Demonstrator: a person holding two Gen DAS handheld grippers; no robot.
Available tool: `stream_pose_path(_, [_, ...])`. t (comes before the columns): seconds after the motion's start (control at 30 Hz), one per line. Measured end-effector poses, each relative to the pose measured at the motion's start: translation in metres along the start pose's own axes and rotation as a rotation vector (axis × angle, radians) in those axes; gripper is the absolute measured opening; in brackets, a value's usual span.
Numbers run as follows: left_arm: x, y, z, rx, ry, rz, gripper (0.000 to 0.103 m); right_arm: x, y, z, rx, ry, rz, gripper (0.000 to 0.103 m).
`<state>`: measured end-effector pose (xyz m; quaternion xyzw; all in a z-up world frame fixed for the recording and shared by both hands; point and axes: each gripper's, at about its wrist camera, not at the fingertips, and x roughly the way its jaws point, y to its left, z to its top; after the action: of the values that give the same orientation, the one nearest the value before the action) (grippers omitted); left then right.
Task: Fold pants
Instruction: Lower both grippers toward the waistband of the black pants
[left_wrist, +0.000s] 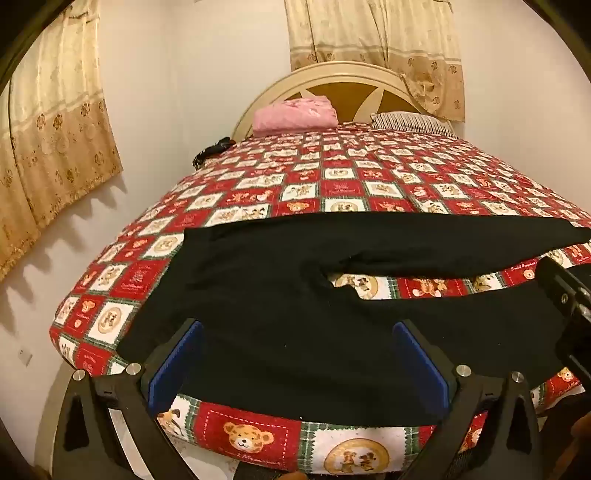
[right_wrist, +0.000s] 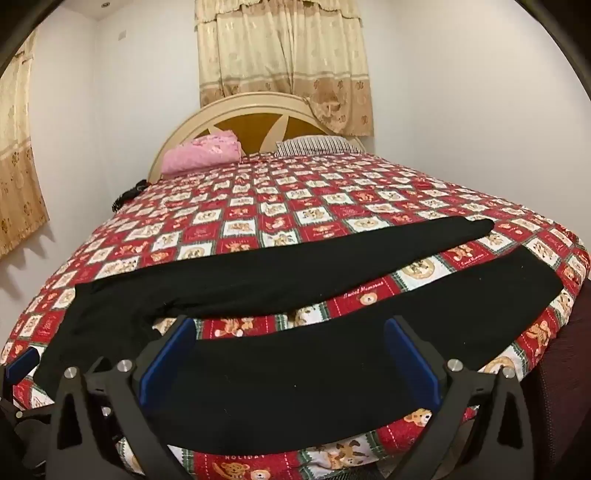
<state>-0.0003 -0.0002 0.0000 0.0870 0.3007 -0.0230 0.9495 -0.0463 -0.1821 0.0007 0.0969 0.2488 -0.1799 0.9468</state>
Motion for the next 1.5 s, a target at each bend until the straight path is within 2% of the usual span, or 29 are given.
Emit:
stream_pose_path(0.13, [-0.006, -0.008, -0.006, 0.001, 0.001, 0.015, 0.102, -0.001, 0.006, 0.007, -0.009, 0.013, -0.005, 0.103])
stream_pose_path(0.2, [0.01, -0.004, -0.005, -0.038, 0.07, -0.03, 0.102, 0.003, 0.004, 0.001, -0.009, 0.016, -0.002, 0.103])
stream_pose_path(0.23, [0.011, 0.003, -0.006, -0.062, 0.071, -0.057, 0.102, 0.002, 0.004, 0.0, -0.008, 0.015, 0.0, 0.103])
stream_pose_path(0.3, [0.014, 0.004, -0.006, -0.059, 0.084, -0.056, 0.102, 0.01, 0.001, -0.009, -0.014, 0.02, -0.001, 0.103])
stream_pose_path(0.4, [0.015, 0.003, -0.007, -0.044, 0.08, -0.055, 0.102, 0.013, -0.001, -0.016, -0.031, 0.042, -0.01, 0.103])
stream_pose_path(0.47, [0.016, 0.003, -0.007, -0.045, 0.075, -0.057, 0.102, 0.013, 0.009, -0.003, -0.045, 0.066, -0.02, 0.103])
stream_pose_path(1.2, [0.021, 0.003, -0.006, -0.052, 0.103, -0.065, 0.102, 0.022, 0.011, -0.004, -0.046, 0.111, -0.006, 0.103])
stream_pose_path(1.5, [0.043, 0.034, 0.002, -0.094, 0.149, -0.087, 0.102, 0.047, 0.019, 0.007, -0.099, 0.132, 0.028, 0.103])
